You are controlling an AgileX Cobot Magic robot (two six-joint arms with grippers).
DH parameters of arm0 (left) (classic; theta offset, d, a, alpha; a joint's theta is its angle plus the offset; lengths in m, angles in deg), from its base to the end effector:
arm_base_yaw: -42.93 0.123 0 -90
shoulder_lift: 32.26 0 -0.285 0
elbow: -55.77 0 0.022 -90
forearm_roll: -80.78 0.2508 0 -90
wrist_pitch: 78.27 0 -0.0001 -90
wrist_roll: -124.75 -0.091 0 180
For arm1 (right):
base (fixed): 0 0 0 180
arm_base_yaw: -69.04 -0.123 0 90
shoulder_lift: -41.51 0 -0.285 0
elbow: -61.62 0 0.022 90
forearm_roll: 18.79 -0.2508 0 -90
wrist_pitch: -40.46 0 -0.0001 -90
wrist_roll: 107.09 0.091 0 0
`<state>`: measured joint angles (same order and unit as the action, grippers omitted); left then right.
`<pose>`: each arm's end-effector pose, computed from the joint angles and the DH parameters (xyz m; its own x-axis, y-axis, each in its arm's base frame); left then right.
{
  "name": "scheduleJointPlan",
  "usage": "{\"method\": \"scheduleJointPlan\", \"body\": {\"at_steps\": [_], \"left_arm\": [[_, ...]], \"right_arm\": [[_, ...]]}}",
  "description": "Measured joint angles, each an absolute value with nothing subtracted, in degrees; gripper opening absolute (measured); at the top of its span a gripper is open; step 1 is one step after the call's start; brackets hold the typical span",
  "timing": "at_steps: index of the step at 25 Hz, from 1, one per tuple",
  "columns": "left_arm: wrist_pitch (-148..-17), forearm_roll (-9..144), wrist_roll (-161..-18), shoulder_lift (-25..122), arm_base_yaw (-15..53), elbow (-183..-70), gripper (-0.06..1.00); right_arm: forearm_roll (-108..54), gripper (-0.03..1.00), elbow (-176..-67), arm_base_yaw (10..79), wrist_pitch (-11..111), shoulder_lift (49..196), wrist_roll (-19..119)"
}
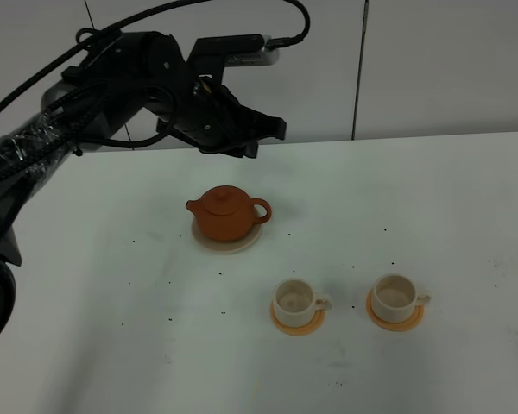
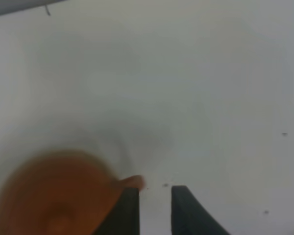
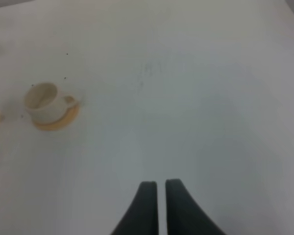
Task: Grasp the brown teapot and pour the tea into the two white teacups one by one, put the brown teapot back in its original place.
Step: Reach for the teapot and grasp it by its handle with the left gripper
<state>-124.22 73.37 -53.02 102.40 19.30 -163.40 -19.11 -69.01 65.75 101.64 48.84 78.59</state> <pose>0.4627 -0.2117 0.2529 -0.7663 0.1953 -0.6121 0.3566 0.9217 -0.1523 -0.0048 0.0002 0.2728 -0.4707 0.0748 -0.8791 -0.0139 0.9956 0.0921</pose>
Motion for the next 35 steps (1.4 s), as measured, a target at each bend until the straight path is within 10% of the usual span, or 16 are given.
{"method": "scheduleJointPlan", "body": {"at_steps": [35], "left_arm": [[-107.2, 73.9, 20.8, 101.7, 17.1, -163.8, 0.23]], "right_arm": [[-19.1, 0.03, -69.0, 65.7, 101.6, 48.8, 78.6]]}}
